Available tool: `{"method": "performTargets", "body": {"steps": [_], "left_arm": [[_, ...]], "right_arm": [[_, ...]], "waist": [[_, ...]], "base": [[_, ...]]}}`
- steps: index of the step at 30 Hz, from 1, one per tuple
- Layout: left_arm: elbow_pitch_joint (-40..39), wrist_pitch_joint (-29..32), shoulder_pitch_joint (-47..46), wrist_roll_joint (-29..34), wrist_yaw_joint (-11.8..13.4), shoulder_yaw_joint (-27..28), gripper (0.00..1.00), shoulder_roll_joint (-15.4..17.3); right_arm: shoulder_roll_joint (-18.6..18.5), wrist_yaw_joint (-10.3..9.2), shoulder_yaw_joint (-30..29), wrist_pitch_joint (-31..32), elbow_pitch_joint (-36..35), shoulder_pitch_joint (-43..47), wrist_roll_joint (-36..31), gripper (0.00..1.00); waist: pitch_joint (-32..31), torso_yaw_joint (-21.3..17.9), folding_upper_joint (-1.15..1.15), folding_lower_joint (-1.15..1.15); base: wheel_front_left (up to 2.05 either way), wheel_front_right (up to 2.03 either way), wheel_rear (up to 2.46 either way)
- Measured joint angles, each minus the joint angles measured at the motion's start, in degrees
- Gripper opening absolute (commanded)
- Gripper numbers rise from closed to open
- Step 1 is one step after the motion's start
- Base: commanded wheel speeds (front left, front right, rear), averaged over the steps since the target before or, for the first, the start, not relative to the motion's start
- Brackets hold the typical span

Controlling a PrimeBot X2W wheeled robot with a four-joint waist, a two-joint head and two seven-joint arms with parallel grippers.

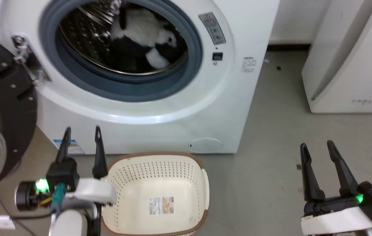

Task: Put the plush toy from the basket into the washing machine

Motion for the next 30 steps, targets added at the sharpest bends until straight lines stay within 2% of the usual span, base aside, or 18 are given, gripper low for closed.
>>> {"method": "performTargets", "body": {"steps": [6, 14, 15, 30], "left_arm": [[-3.4, 0.0, 6.5, 0.0, 0.3, -0.6, 1.0, -0.9], [-3.6, 0.0, 10.1, -0.3, -1.1, -1.1, 1.0, -1.1], [-3.6, 0.0, 10.1, -0.2, -1.1, -1.1, 0.0, -1.1], [-3.9, 1.2, 10.1, -0.2, -1.2, -1.2, 0.0, -1.1]], "right_arm": [[0.0, 0.0, -0.8, 0.0, 0.3, 2.5, -0.4, 1.0], [0.0, 0.0, -1.4, 0.0, 0.7, 3.8, -0.4, 1.0], [0.0, 0.0, -1.4, 0.0, 0.8, 3.8, -0.4, 0.0], [0.0, 0.0, -1.4, 1.1, 0.8, 3.7, -0.7, 0.0]], "waist": [[-3.5, 1.6, 0.0, -0.01], [-5.2, 3.0, 0.0, 0.0], [-5.3, 3.0, 0.0, 0.0], [-5.4, 2.8, 0.0, 0.0]], "base": [[0.0, 0.0, 0.0], [0.0, 0.0, 0.0], [0.0, 0.0, 0.0], [0.0, 0.0, 0.0]]}}
